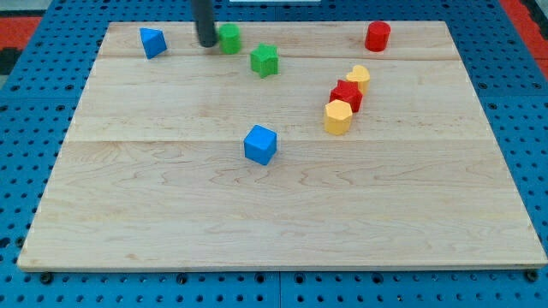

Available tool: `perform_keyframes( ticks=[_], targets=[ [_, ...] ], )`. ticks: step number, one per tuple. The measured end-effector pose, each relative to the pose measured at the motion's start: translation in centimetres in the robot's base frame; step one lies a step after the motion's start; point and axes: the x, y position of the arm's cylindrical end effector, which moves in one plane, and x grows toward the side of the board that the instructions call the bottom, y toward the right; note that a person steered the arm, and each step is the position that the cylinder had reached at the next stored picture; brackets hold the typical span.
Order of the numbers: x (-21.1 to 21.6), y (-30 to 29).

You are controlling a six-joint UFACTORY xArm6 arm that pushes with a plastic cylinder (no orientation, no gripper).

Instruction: Slightly push the green circle towards the right

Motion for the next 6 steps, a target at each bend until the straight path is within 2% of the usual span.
perform_keyframes(
  ticks=[1,2,6],
  targets=[
    [-0.2,0.8],
    [-0.2,-2.2],
    [-0.3,4.6]
  ],
)
